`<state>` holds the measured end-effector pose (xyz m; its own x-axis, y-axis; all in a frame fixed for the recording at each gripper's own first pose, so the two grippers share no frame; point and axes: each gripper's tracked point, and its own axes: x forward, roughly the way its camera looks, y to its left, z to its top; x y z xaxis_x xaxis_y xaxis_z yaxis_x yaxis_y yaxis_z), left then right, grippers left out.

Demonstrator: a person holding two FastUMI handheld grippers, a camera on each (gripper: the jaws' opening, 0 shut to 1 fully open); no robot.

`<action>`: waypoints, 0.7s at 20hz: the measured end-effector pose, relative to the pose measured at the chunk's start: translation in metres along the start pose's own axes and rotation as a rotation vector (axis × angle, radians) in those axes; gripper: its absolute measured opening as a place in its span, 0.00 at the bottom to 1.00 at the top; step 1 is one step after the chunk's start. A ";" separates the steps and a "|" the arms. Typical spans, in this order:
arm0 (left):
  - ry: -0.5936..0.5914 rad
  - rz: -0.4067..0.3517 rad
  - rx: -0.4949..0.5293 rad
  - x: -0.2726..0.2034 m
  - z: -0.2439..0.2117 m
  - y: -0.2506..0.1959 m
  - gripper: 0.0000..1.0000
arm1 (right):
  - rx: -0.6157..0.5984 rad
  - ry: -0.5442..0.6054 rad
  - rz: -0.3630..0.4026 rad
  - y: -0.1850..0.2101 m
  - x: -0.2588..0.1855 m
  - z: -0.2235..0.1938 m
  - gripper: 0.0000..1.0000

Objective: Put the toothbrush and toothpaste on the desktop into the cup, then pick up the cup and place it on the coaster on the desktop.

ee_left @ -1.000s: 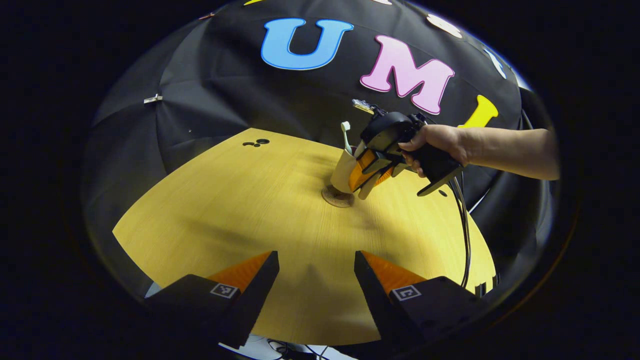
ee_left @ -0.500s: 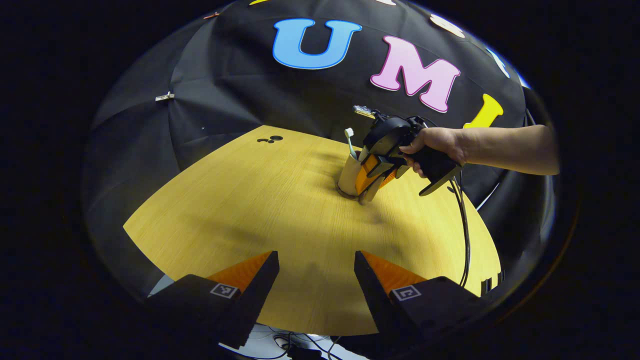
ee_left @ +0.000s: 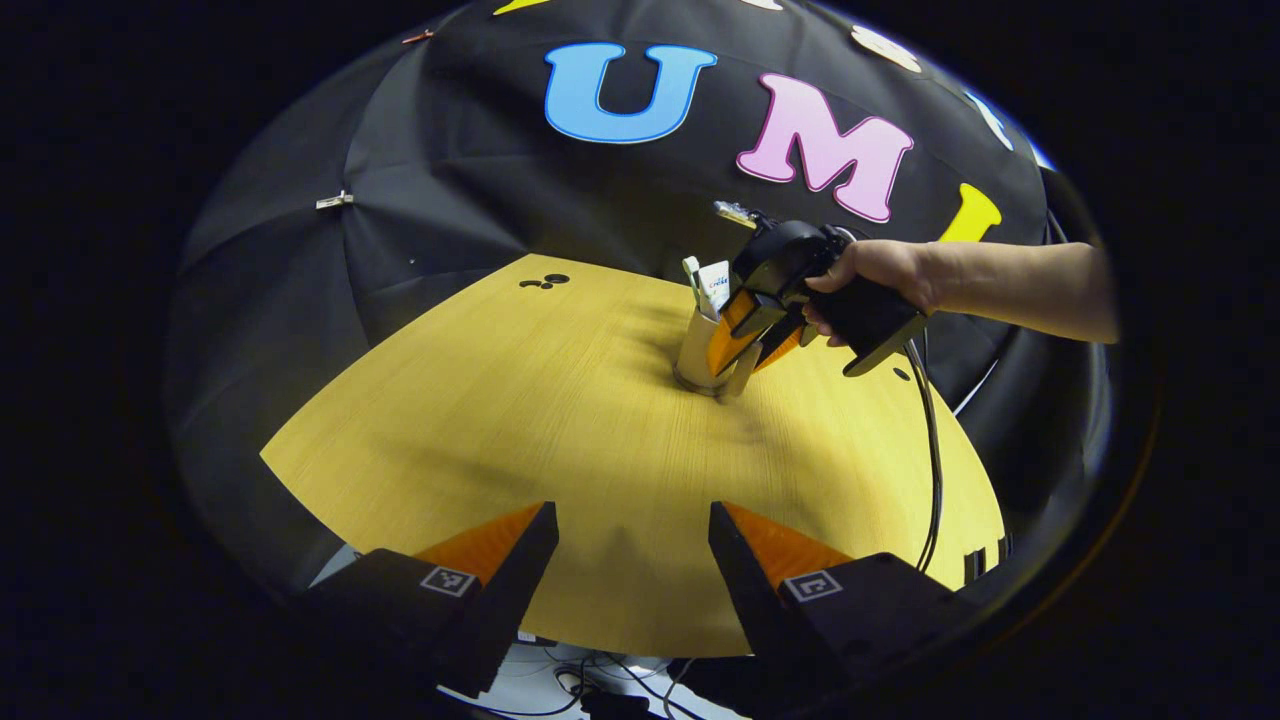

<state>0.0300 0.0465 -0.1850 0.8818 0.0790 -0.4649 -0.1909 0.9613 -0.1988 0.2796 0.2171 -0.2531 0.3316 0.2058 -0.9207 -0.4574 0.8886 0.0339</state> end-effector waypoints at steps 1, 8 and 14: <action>0.000 -0.004 0.005 -0.003 0.001 -0.003 0.96 | 0.004 -0.016 0.010 0.000 -0.007 -0.001 0.72; -0.059 -0.085 0.115 -0.024 0.032 -0.027 0.96 | 0.063 -0.163 0.035 -0.002 -0.088 -0.014 0.92; -0.097 -0.152 0.192 -0.032 0.050 -0.051 0.97 | 0.196 -0.350 0.021 -0.019 -0.175 -0.040 0.98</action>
<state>0.0335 0.0085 -0.1170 0.9333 -0.0544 -0.3550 0.0245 0.9958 -0.0882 0.1973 0.1476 -0.1077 0.6002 0.3218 -0.7322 -0.3121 0.9371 0.1561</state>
